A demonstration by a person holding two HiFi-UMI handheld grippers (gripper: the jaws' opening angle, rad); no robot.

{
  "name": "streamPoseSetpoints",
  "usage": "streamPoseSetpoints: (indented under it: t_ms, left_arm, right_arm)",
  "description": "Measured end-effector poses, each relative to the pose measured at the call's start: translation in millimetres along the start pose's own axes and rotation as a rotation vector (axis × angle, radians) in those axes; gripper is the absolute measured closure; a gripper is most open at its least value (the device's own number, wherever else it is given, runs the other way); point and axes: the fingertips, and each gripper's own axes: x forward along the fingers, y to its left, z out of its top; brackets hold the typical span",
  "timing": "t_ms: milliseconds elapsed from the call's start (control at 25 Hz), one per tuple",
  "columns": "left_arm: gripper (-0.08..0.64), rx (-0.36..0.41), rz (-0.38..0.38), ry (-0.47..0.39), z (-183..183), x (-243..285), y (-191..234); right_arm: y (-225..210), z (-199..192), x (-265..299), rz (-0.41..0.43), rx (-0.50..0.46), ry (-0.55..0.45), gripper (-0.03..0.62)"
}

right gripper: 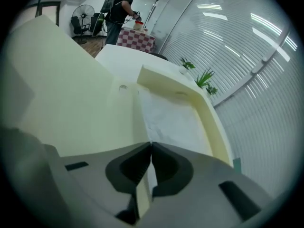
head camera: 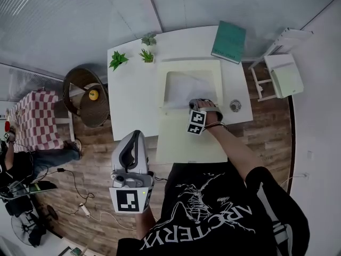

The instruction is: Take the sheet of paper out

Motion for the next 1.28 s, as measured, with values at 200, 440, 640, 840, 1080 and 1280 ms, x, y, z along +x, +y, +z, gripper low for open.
streamPoseSetpoints:
  t_ms: [200, 440, 640, 840, 1080, 1280]
  left_arm:
    - [0.548, -0.017, 0.003, 0.062, -13.8, -4.8, -4.1]
    - [0.548, -0.012, -0.017, -0.009, -2.7, 2.8, -6.8]
    - [0.548, -0.025, -0.044, -0.078, 10.3, 10.6, -9.7]
    - [0.548, -0.018, -0.053, -0.065, 5.7, 15.9, -15.2]
    - [0.548, -0.016, -0.065, -0.038, 2.1, 22.9, -20.8]
    - [0.548, -0.02, -0.071, -0.035, -0.1, 26.9, -23.4]
  right_arm:
    - [-3.8, 4.8, -18.4, -0.028, -0.002, -0.042, 0.58]
    - [-8.2, 20.4, -82.0, 0.022, 0.046, -0.115, 0.58]
    - [-59.7, 24.5, -152.3, -0.025, 0.119, -0.204, 0.58]
    - [-144.7, 16.1, -206.1, -0.11, 0.3, -0.291, 0.58]
    - [-169.0, 22.5, -271.2, -0.157, 0.401, -0.427, 0.58]
    - [-175.9, 30.0, -341.7, -0.184, 0.564, -0.682, 0.58]
